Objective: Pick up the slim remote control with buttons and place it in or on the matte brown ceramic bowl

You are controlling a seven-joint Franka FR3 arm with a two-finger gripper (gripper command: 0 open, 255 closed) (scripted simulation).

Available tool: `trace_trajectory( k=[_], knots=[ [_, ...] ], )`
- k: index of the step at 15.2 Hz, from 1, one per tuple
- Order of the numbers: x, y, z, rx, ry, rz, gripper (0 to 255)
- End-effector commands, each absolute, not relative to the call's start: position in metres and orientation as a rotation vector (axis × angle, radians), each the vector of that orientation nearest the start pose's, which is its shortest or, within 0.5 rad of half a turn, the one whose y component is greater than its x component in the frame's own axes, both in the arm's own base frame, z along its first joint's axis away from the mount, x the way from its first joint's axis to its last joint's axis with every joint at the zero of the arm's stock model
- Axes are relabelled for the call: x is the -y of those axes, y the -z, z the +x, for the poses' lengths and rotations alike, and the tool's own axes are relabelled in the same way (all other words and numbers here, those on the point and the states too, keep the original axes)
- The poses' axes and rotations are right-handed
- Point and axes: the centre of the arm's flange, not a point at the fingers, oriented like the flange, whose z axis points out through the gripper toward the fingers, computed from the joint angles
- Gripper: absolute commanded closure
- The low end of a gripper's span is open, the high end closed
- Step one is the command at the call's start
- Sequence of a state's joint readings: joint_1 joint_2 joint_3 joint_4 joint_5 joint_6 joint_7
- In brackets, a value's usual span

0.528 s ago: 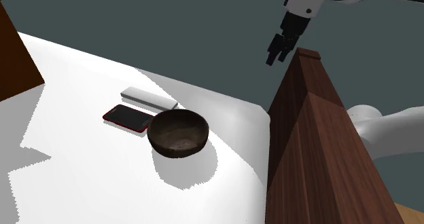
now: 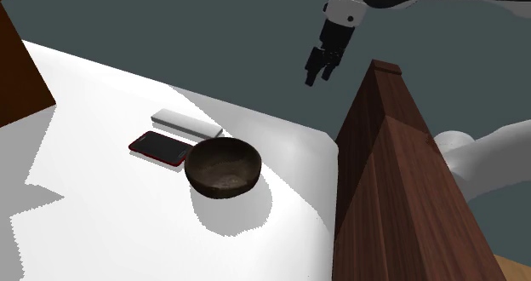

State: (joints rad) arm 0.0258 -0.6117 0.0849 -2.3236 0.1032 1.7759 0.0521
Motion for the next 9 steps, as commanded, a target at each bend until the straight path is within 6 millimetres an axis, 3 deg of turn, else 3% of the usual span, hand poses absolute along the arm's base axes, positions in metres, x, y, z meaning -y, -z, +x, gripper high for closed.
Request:
trace_trajectory(
  k=[1, 9],
  knots=[
    [-0.076, -0.559, 0.386, 0.067, 0.085, -3.084, 0],
    [-0.156, -0.530, 0.453, 0.169, 0.059, -3.091, 0]
  ],
)
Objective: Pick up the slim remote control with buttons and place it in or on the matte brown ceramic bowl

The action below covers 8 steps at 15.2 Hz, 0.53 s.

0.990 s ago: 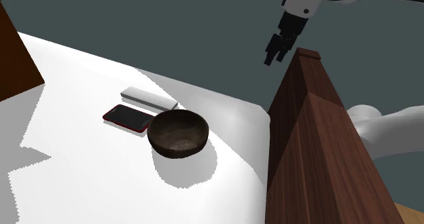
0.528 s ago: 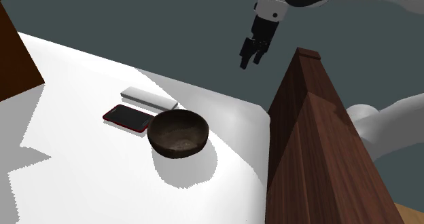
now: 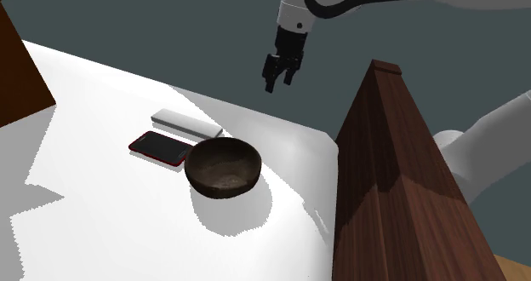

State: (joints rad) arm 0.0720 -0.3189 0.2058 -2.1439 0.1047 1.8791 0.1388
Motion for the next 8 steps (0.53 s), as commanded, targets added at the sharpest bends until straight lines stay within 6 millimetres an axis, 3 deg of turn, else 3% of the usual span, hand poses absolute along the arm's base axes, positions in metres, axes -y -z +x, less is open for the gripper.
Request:
trace_trajectory(
  k=[1, 8],
  knots=[
    [-0.166, -0.526, 0.461, 0.182, 0.056, -3.092, 0],
    [-0.239, -0.499, 0.515, 0.272, 0.033, -3.094, 0]
  ],
)
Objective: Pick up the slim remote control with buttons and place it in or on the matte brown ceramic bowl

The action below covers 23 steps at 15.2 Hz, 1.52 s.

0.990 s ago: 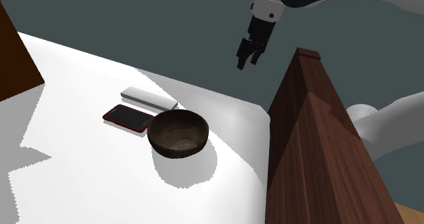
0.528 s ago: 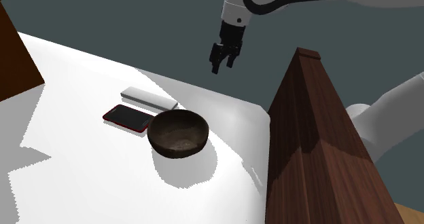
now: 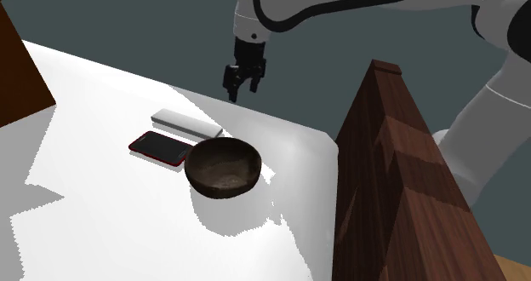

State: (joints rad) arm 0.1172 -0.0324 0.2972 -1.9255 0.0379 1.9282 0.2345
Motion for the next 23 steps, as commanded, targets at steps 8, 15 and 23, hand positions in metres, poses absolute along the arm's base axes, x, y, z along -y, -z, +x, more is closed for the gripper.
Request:
trace_trajectory(
  k=[8, 15, 23],
  knots=[
    [-0.327, -0.466, 0.570, 0.375, 0.007, -3.094, 0],
    [-0.373, -0.438, 0.596, 0.428, -0.006, -3.092, 0],
    [-0.374, -0.409, 0.596, 0.428, -0.006, -3.092, 0]
  ],
)
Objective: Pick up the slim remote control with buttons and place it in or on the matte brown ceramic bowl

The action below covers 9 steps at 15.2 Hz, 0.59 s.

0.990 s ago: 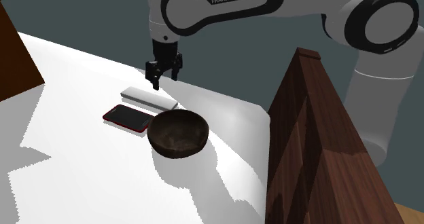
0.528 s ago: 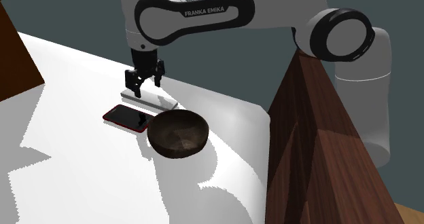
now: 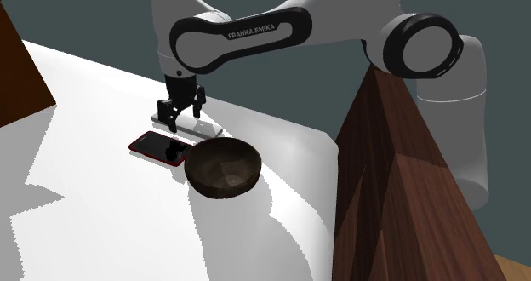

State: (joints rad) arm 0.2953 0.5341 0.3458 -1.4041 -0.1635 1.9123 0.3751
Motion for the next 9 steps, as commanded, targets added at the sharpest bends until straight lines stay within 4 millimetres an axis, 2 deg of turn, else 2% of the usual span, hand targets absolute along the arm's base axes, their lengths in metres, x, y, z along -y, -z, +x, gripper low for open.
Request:
trace_trajectory(
  k=[1, 5, 6, 9],
  knots=[
    [-0.3740, -0.4086, 0.5962, 0.428, -0.006, -3.092, 0],
    [-0.3740, -0.4086, 0.5962, 0.428, -0.006, -3.092, 0],
    [-0.3740, -0.4086, 0.5962, 0.428, -0.006, -3.092, 255],
    [-0.3740, -0.4087, 0.5960, 0.428, -0.006, -3.092, 255]
  ],
)
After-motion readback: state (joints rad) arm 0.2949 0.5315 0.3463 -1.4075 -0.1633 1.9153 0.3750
